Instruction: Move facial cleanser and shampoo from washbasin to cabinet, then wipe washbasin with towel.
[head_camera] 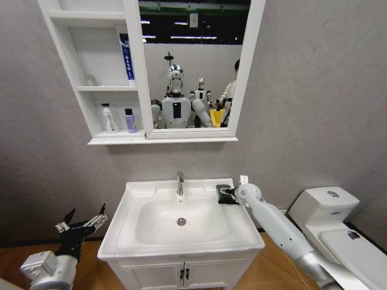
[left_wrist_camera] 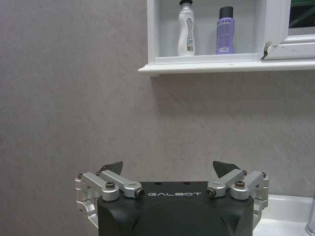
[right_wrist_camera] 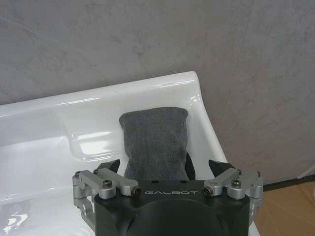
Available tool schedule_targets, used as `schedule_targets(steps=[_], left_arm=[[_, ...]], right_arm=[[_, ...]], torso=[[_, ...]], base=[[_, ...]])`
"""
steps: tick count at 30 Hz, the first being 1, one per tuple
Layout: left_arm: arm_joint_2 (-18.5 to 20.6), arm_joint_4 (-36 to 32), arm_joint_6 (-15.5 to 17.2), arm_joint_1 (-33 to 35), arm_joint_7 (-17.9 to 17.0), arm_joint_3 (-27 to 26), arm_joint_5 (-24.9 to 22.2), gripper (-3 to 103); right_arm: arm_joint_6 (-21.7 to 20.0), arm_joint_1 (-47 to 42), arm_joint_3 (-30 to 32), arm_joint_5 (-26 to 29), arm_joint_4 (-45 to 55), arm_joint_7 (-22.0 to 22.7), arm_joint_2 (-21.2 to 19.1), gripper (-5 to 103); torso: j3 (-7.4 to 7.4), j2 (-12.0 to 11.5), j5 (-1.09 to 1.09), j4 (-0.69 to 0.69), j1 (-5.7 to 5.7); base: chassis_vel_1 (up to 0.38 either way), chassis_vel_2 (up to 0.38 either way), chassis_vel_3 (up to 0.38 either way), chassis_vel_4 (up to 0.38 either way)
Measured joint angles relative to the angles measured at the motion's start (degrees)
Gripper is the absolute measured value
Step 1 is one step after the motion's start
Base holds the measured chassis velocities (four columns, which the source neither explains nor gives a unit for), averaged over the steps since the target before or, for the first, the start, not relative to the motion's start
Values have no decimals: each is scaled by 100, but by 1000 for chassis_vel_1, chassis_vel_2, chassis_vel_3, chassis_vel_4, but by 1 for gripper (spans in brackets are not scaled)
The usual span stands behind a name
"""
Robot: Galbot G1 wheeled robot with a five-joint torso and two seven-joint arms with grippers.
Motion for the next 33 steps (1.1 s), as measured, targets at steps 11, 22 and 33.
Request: schedule_targets(steps=[11,22,33], left_arm=[[0,0,0,0,1,0,0,100],[0,0,0,0,1,0,0,100],[0,1,0,0,1,0,0,100]], right_arm=[[17,68,-133,-172,-173,-272,-80,84],[26,60,-168,-420,-295,-537,-68,85],[32,29,-165,-620,-388,-708,3,51]], torso=[[0,0,0,0,0],[0,0,0,1,0],[0,0,0,1,0]], base=[[0,0,0,0],[0,0,0,0],[0,0,0,0]])
